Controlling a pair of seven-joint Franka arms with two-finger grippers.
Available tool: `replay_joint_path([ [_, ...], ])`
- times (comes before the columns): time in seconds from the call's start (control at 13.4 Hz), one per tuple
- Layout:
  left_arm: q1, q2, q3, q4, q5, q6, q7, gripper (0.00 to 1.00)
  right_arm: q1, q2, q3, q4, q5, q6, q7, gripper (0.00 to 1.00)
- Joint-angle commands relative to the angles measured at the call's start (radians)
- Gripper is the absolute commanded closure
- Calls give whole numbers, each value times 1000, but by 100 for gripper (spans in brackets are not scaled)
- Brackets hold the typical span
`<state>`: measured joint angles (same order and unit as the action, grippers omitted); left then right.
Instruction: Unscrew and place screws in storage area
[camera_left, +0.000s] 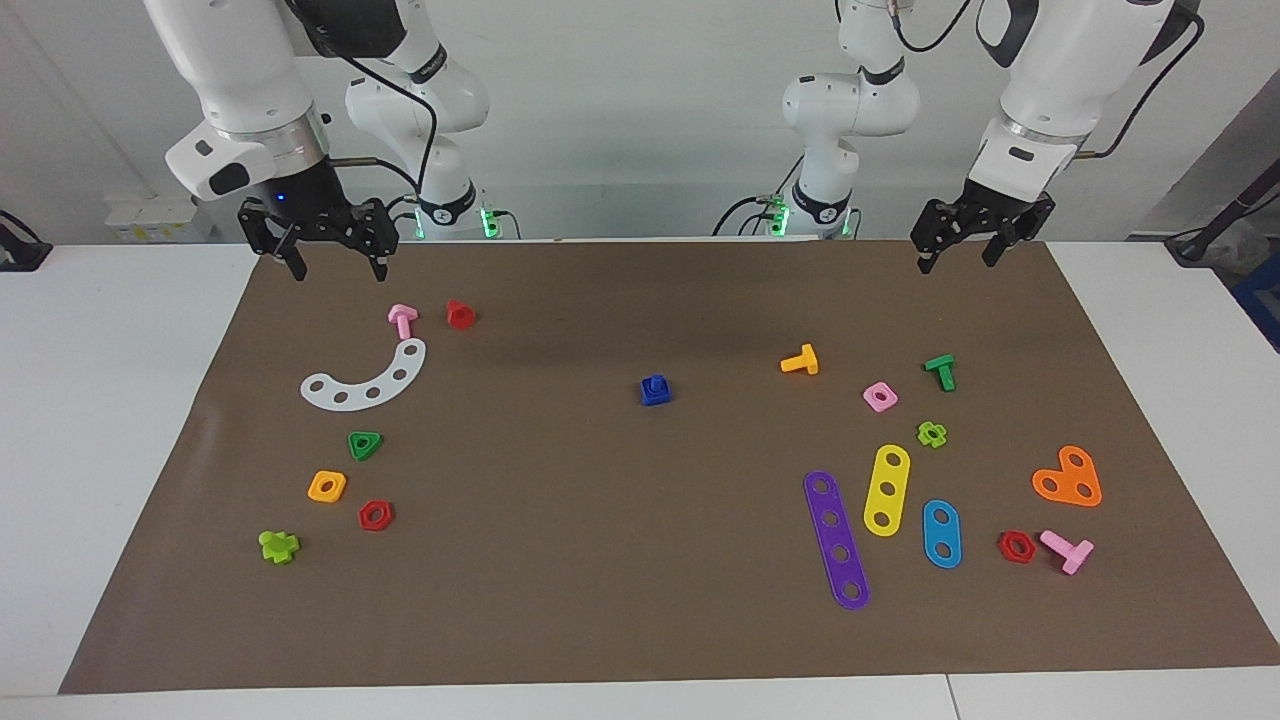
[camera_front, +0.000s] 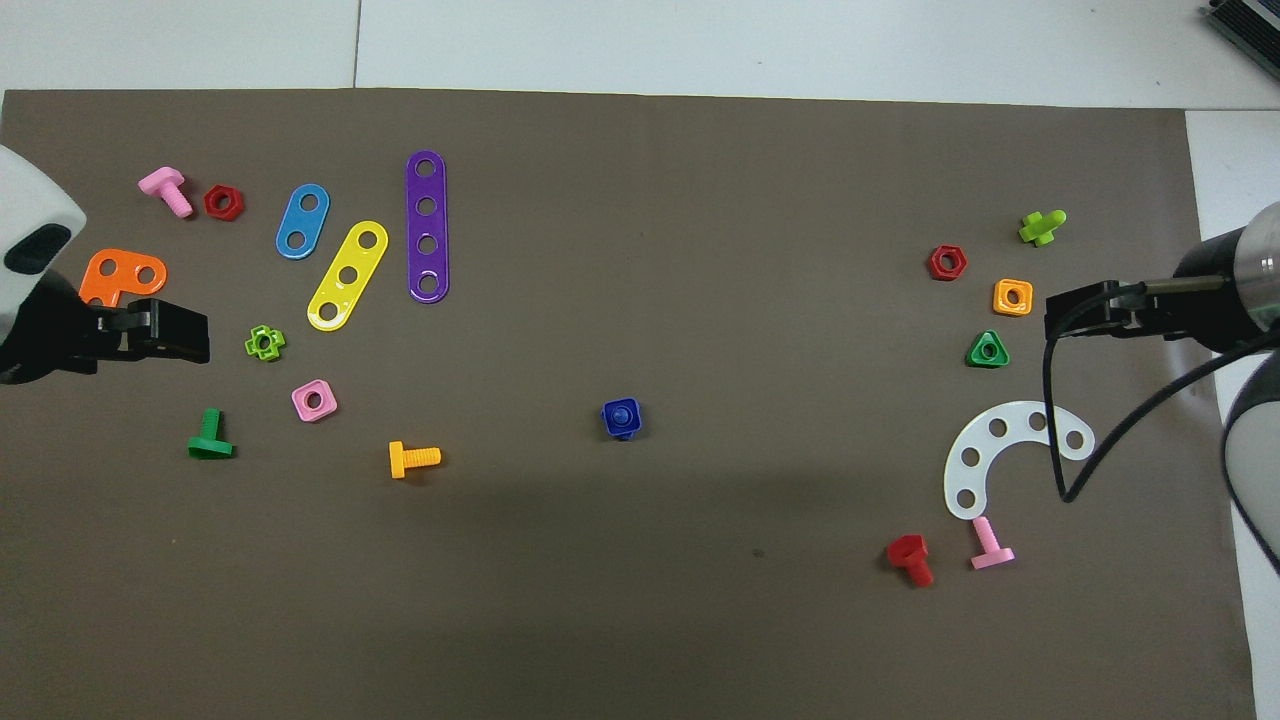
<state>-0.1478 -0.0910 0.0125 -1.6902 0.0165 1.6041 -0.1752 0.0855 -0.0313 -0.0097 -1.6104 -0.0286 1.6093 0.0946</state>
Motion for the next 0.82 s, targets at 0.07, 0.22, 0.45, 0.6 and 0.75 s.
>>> replay_joint_path([
  [0.07, 2, 11, -3, 26, -12, -24, 6, 14, -7, -24, 5, -22, 3, -6, -15, 0],
  [0.22, 1, 13, -3, 26, -12, -24, 6, 14, -7, -24, 5, -22, 1, -6, -15, 0],
  [0.45, 1, 11, -3, 23, -21, -24, 2, 13, -7, -24, 5, -22, 1, -6, -15, 0],
  [0.6, -4, 11, -11, 14, -23, -23, -3, 13, -7, -24, 5, -22, 1, -6, -15, 0],
  [0.75, -24, 1, -16, -11, -24, -20, -6, 14, -7, -24, 5, -22, 1, -6, -15, 0],
])
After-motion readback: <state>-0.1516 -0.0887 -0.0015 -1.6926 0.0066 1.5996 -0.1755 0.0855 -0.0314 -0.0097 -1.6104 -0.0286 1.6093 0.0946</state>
